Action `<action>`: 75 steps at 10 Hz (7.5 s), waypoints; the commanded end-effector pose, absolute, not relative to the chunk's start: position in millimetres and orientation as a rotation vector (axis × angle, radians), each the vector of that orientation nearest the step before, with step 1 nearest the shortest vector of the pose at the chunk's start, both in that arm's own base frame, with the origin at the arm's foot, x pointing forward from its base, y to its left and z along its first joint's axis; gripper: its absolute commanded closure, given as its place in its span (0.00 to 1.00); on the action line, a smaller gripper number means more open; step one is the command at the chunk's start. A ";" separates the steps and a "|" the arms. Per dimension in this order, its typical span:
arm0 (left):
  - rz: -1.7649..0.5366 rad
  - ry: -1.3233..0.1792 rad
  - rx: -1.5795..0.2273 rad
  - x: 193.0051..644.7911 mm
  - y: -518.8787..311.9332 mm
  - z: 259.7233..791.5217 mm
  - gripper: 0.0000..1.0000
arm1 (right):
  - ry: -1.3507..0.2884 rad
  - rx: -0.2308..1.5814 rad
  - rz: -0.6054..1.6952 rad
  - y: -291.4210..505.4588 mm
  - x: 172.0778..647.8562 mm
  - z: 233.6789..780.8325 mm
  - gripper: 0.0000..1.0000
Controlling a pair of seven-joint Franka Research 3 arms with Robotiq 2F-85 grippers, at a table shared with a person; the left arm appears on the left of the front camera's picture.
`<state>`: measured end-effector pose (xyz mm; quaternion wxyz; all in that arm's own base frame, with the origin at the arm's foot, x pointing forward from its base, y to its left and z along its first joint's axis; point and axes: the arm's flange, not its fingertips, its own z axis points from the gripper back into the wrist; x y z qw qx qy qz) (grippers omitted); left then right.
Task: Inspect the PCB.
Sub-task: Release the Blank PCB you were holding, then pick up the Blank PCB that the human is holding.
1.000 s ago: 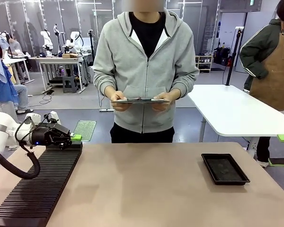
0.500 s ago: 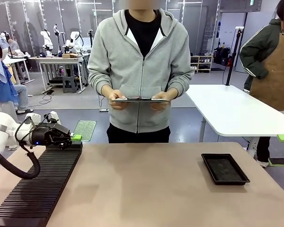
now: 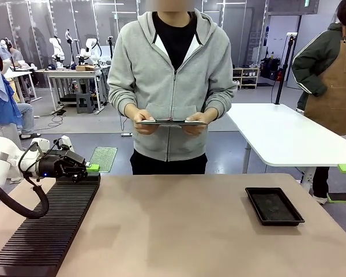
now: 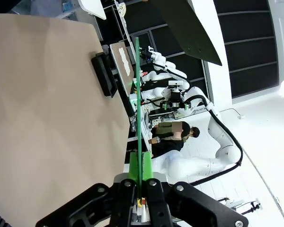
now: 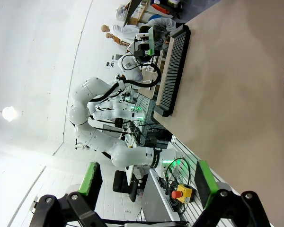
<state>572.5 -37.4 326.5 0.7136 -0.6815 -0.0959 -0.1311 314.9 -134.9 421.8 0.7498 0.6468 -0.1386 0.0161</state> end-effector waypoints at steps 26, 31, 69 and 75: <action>-0.292 -0.206 -1.509 571.0 -39.6 326.4 0.97 | -0.303 1.416 0.041 -136.2 313.2 422.3 0.00; -0.292 -0.206 -1.509 571.0 -39.6 326.4 0.97 | -0.303 1.416 0.041 -136.2 313.2 422.3 0.00; -0.104 -0.259 -1.544 362.5 97.1 369.3 0.00 | -0.303 1.416 0.041 -136.2 313.2 422.3 0.00; -0.078 -0.242 -1.556 365.8 99.8 363.7 0.00 | -0.303 1.416 0.041 -136.2 313.2 422.3 0.00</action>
